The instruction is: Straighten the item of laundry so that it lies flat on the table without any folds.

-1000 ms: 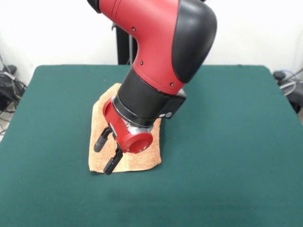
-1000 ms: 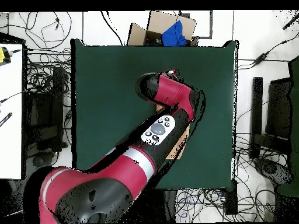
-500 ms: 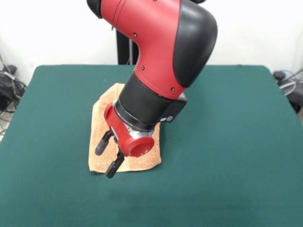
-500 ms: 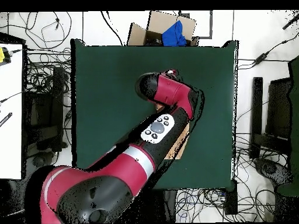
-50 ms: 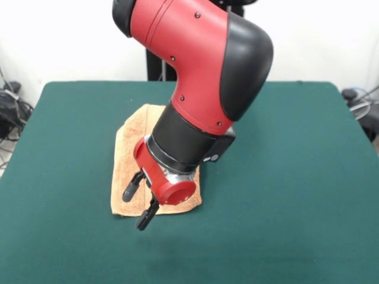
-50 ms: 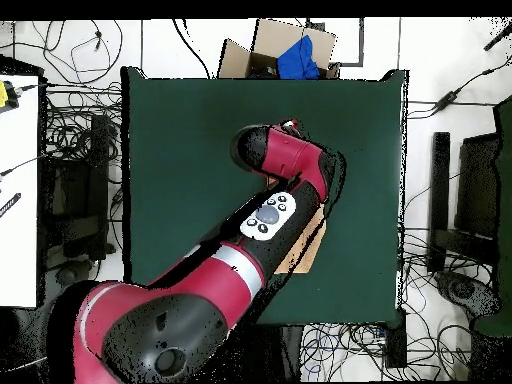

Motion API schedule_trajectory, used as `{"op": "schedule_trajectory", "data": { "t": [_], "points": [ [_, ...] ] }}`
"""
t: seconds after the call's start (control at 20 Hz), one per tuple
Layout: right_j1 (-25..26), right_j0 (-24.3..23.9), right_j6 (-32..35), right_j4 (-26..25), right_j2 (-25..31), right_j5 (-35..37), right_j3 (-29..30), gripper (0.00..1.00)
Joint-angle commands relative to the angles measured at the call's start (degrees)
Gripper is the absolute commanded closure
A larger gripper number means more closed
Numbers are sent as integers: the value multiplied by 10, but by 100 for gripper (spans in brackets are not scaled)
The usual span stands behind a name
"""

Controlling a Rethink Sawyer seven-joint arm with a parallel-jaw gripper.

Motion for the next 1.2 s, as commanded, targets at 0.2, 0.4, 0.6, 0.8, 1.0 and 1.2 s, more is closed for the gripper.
{"op": "schedule_trajectory", "data": {
  "t": [0.2,0.4,0.6,0.8,1.0,1.2],
  "points": [
    [21,-13,122,27,53,-23,-9,0],
    [23,-14,120,25,51,-22,-10,0],
    [27,-13,121,24,44,-19,-13,0],
    [30,-13,123,25,43,-20,-14,0],
    [32,-12,114,15,26,5,-22,0],
    [36,-15,106,7,12,34,-31,0]
  ]
}}
